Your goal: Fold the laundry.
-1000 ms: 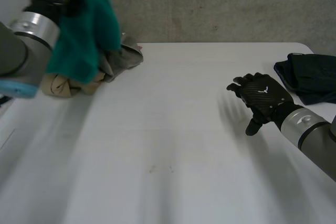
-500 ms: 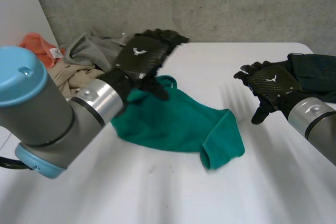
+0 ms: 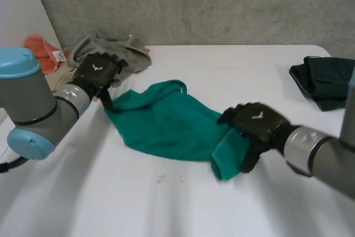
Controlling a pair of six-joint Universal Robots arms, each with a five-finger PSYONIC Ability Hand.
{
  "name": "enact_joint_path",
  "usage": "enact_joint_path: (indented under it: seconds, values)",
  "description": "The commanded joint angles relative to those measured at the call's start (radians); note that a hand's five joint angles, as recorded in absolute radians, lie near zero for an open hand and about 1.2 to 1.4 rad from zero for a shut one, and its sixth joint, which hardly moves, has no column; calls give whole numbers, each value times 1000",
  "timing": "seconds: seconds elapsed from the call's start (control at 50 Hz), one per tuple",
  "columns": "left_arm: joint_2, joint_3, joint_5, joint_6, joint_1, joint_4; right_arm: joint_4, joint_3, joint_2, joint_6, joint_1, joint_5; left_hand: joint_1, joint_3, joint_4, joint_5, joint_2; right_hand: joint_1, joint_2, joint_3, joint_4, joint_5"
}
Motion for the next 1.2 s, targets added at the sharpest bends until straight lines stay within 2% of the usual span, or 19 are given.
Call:
enact_joint_path:
  seconds: [0.02, 0.12, 0.24, 0.32, 0.34, 0.36, 0.46, 0.64, 0.88, 0.98, 1.02, 1.08, 1.1, 1.2]
  values:
    - [-101, 54, 179, 134, 64, -70, -163, 93, 11, -62, 70, 54, 49, 39, 44, 48, 42, -25, -45, -37, -58, -60]
    - [-130, 56, 238, 149, 83, -67, -241, 111, 60, -154, 111, 96, 49, 39, 44, 48, 42, -25, -45, -37, -58, -60]
    - [-174, 70, 246, 187, 93, -54, -254, 111, 108, -191, 114, 146, 69, 59, 65, 68, 62, -21, -41, -34, -54, -56]
    - [-205, 83, 245, 267, 93, -44, -257, 97, 117, -207, 113, 158, 78, 68, 73, 77, 71, 694, 674, 681, 661, 658]
    - [-210, 88, 245, 279, 93, -41, -261, 90, 117, -212, 105, 158, 81, 71, 76, 80, 74, 1132, 1112, 1119, 1099, 1097]
    - [-216, 93, 245, 292, 93, -37, -267, 88, 116, -212, 102, 158, 84, 74, 79, 83, 77, 1196, 1176, 1184, 1163, 1161]
    - [-249, 122, 244, 321, 93, -33, -330, 99, 108, -209, 97, 169, 110, 100, 106, 109, 103, 1197, 1177, 1184, 1164, 1162]
    - [-282, 162, 245, 313, 93, -27, -378, 87, 102, -212, 72, 250, 227, 218, 223, 226, 220, 1197, 1177, 1184, 1164, 1162]
    - [-322, 195, 245, 310, 96, -27, -378, 74, 102, -212, 50, 255, 500, 491, 496, 499, 493, 1197, 1177, 1184, 1164, 1162]
    - [-334, 203, 245, 310, 96, -27, -379, 73, 102, -211, 32, 253, 539, 529, 534, 538, 532, 1197, 1177, 1184, 1164, 1162]
    - [-335, 208, 245, 310, 96, -25, -379, 73, 102, -212, 30, 253, 618, 608, 613, 617, 611, 1197, 1177, 1184, 1164, 1162]
    - [-334, 215, 239, 310, 94, -22, -379, 68, 102, -211, 24, 255, 931, 921, 927, 930, 924, 1197, 1177, 1184, 1164, 1162]
    - [-326, 215, 235, 310, 94, -22, -379, 68, 102, -211, 21, 255, 1110, 1100, 1105, 1109, 1103, 1197, 1177, 1184, 1164, 1162]
    - [-291, 203, 198, 309, 85, -19, -378, 52, 100, -201, -11, 258, 1164, 1154, 1159, 1163, 1157, 1197, 1177, 1184, 1164, 1162]
